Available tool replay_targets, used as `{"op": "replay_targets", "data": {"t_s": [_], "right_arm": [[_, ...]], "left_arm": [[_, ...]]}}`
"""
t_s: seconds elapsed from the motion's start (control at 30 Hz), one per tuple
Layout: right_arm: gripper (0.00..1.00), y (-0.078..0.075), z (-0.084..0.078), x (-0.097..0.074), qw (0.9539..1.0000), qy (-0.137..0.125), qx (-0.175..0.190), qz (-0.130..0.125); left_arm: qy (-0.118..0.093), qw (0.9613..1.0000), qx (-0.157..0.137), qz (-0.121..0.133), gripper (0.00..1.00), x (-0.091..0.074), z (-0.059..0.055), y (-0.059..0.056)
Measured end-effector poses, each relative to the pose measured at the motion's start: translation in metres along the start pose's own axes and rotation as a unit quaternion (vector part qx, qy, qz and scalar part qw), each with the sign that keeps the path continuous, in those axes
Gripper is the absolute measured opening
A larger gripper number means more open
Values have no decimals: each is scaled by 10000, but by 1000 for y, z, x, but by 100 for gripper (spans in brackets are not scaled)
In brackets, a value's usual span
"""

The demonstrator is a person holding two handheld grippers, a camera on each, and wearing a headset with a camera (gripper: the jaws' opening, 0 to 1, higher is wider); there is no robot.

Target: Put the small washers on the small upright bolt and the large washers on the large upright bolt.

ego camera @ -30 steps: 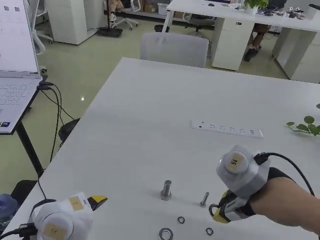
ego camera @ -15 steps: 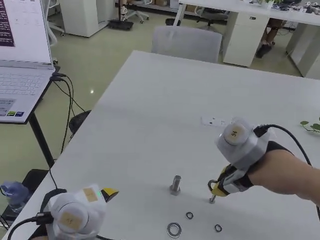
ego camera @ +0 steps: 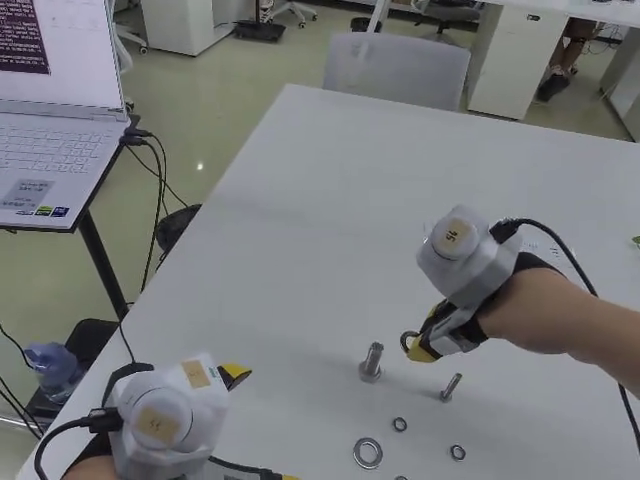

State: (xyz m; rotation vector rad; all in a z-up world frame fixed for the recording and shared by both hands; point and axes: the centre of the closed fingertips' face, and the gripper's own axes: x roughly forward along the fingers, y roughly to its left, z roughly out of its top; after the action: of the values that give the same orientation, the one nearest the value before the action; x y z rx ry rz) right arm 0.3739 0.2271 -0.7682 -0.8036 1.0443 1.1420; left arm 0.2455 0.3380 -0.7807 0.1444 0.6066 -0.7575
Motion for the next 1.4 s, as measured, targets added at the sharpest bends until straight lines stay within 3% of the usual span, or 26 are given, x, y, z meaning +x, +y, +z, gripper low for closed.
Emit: {"op": "replay_targets", "data": {"t_s": [0.1,0.3,0.67,0.8,1.4], "right_arm": [[22,-2,4,6,10000,67,-47,35],[22,-1,8,20,9995,222,-186,99],[22,-1,15,37,9983,401,-411,123],[22,1,15,41,9974,488,-521,99],[22,1,14,55,9960,668,-577,103]], "left_arm": [[-7,10000,41,-11,89,-1,0,2],[12,9998,173,50,91,1,-2,6],[-66,9999,80,-4,90,2,1,9],[75,9997,230,-22,89,3,-5,8],[59,9999,148,-21,86,-2,-9,9]]}}
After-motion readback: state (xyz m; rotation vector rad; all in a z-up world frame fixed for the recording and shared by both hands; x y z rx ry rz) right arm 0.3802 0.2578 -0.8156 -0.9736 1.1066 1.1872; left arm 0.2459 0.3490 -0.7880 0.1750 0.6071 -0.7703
